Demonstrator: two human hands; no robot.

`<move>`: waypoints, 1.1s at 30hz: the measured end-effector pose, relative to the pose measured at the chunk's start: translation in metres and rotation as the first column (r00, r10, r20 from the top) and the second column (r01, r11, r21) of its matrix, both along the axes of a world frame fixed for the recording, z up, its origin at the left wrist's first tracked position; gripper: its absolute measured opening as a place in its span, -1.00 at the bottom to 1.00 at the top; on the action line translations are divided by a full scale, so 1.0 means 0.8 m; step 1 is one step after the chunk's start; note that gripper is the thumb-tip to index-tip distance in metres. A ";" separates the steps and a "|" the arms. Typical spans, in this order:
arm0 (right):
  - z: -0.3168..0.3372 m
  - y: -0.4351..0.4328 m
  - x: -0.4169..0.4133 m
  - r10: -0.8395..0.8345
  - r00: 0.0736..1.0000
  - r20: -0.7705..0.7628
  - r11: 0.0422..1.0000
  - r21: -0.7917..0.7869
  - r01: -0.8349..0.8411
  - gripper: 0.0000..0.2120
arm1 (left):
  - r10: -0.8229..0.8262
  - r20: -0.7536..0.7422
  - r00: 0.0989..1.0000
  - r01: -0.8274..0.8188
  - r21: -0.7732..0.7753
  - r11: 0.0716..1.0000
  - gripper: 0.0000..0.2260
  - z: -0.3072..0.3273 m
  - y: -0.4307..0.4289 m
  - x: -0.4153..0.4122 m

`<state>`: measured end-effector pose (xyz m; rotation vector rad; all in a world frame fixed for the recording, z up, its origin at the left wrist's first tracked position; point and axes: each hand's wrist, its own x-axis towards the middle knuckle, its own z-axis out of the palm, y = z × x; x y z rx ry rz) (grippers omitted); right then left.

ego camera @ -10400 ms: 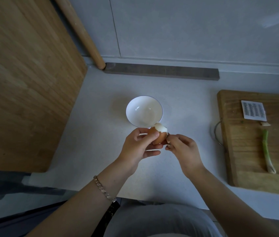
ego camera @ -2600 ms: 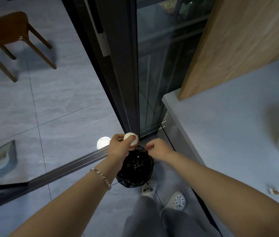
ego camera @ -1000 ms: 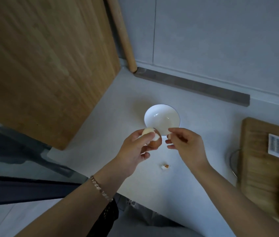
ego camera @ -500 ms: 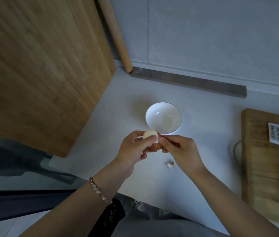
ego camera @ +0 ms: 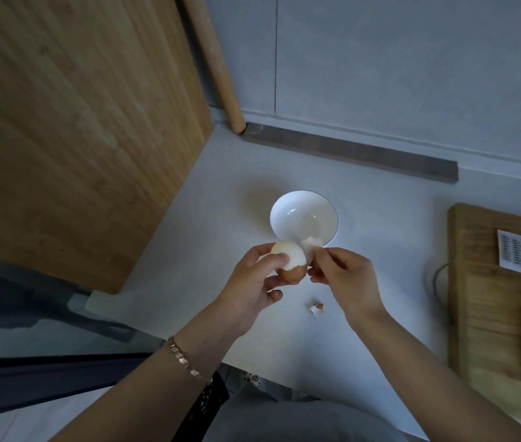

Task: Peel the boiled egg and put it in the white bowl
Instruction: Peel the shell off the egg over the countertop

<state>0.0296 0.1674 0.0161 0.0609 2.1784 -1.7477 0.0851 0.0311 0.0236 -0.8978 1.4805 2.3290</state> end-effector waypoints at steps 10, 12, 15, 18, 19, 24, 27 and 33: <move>0.003 0.008 0.004 0.067 0.997 0.034 0.988 -0.141 -0.062 -0.83 | 0.033 -0.038 0.999 -0.028 0.119 0.992 -0.79 -0.004 0.004 -0.001; 0.005 0.005 0.011 0.158 0.987 -0.028 0.985 -0.066 -0.160 -0.80 | 0.040 -0.044 0.998 -0.037 0.085 0.996 -0.77 -0.004 0.006 -0.002; 0.010 0.004 0.014 0.206 0.972 -0.115 0.978 0.003 -0.207 -0.88 | 0.058 -0.053 0.997 -0.054 0.059 0.997 -0.79 -0.003 0.007 -0.001; 0.010 0.006 0.013 0.187 0.977 -0.101 0.981 -0.038 -0.191 -0.87 | 0.051 -0.057 0.997 -0.051 0.017 0.999 -0.81 -0.005 0.008 0.003; 0.009 0.006 0.013 0.188 0.975 -0.120 0.982 -0.012 -0.191 -0.86 | 0.044 -0.052 0.998 -0.045 -0.018 0.999 -0.79 -0.005 0.008 0.004; 0.001 0.002 0.020 0.148 0.963 -0.225 0.987 0.102 -0.127 -0.83 | 0.047 -0.048 0.998 -0.051 -0.078 0.996 -0.80 -0.007 0.011 0.006; 0.002 0.000 0.018 0.088 0.983 -0.161 0.996 0.041 -0.083 -0.80 | 0.048 -0.056 0.997 -0.052 -0.071 0.996 -0.79 -0.006 0.009 0.007; 0.002 0.000 0.014 -0.055 0.980 0.191 0.984 -0.158 0.086 -0.77 | 0.033 -0.083 0.996 -0.032 0.015 0.999 -0.85 -0.004 0.008 0.013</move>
